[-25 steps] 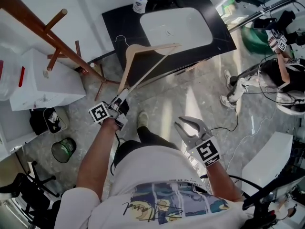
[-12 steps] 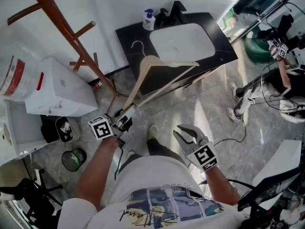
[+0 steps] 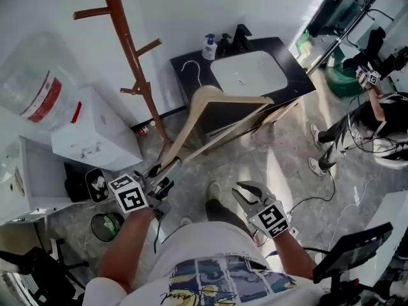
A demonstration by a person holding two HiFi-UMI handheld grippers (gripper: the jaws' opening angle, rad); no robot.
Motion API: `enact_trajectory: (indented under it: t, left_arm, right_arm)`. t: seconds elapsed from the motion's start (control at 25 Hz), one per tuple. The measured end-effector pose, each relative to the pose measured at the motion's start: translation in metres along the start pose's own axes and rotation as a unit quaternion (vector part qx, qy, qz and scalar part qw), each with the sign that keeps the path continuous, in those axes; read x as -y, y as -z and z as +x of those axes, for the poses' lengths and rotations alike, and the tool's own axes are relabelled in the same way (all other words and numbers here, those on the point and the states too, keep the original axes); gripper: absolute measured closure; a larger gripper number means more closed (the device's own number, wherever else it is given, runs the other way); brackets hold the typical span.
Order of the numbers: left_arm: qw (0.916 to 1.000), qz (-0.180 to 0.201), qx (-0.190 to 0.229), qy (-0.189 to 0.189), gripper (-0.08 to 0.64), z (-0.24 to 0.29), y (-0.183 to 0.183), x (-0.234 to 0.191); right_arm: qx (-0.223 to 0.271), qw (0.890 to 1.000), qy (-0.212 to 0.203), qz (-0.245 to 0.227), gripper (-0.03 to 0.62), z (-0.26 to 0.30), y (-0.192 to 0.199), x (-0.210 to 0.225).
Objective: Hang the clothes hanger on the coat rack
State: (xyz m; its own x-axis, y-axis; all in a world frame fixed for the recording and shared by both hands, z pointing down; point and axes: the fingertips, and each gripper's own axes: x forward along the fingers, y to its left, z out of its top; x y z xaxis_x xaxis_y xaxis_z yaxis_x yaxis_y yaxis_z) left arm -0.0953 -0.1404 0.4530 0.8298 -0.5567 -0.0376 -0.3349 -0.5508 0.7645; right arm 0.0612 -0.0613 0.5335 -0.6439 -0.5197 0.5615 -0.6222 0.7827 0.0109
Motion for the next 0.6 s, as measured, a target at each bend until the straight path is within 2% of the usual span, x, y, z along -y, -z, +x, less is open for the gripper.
enact_trajectory:
  t: [0.16,0.32,0.6]
  left_arm:
    - [0.9988,0.045,-0.011,0.013,0.526,-0.024,-0.019,0.027]
    - [0.9966,0.071,-0.021,0.035,0.527,-0.048,-0.023,0.061]
    - [0.9882,0.141,-0.034,0.049,0.526,-0.079,-0.045,0.102]
  right_arm:
    - [0.014,1.000,0.014,-0.005,0.511,0.001,-0.006,-0.021]
    - [0.015,1.000,0.017,0.000,0.511,-0.011,-0.004,-0.049]
    - [0.023,0.999,0.024,0.002,0.511,-0.016,-0.004,-0.078]
